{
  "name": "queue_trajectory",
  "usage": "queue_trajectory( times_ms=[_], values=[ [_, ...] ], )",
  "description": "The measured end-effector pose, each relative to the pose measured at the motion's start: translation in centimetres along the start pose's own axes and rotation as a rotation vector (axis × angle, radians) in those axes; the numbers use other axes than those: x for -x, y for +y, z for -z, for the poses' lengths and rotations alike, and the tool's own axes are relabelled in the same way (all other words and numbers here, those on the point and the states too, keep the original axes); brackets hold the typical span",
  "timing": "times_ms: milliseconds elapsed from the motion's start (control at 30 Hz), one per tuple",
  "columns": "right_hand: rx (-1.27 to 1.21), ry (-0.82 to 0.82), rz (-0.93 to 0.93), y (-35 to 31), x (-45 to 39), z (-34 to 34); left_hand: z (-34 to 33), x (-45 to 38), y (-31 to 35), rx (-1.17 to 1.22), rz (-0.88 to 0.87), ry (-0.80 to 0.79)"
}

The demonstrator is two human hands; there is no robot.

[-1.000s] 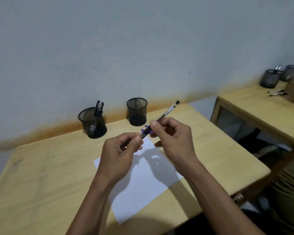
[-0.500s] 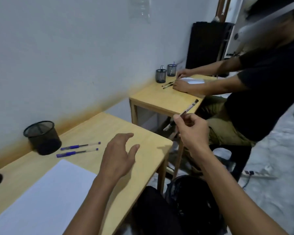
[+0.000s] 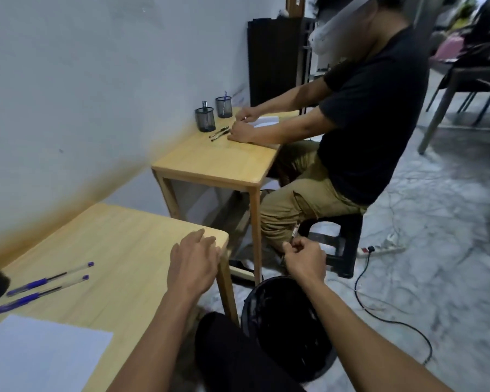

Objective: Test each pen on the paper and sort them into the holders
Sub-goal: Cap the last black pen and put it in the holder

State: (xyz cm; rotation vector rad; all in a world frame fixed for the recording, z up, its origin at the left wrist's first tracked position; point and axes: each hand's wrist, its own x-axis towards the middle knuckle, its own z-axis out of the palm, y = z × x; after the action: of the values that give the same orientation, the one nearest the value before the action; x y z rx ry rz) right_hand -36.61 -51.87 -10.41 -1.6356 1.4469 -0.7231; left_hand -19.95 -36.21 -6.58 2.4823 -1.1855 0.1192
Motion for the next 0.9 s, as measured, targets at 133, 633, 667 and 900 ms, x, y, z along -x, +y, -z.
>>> queue_trajectory(
  times_ms=[133, 633, 667, 900],
  values=[
    [0.068, -0.027, -0.069, 2.4, 0.3, -0.8, -1.4, 0.0, -1.1, -0.008, -0.017, -0.029],
    [0.161, -0.063, -0.082, 4.2, -1.0, -1.0, -1.7, 0.5, -1.3, 0.026, 0.016, -0.024],
    [0.162, -0.068, -0.088, 4.3, -0.9, -1.1, -1.7, 0.5, -1.2, 0.027, 0.017, -0.024],
    [0.15, -0.073, -0.107, 4.9, -0.4, -1.3, -1.5, 0.7, -1.1, 0.038, 0.015, -0.027]
  ],
)
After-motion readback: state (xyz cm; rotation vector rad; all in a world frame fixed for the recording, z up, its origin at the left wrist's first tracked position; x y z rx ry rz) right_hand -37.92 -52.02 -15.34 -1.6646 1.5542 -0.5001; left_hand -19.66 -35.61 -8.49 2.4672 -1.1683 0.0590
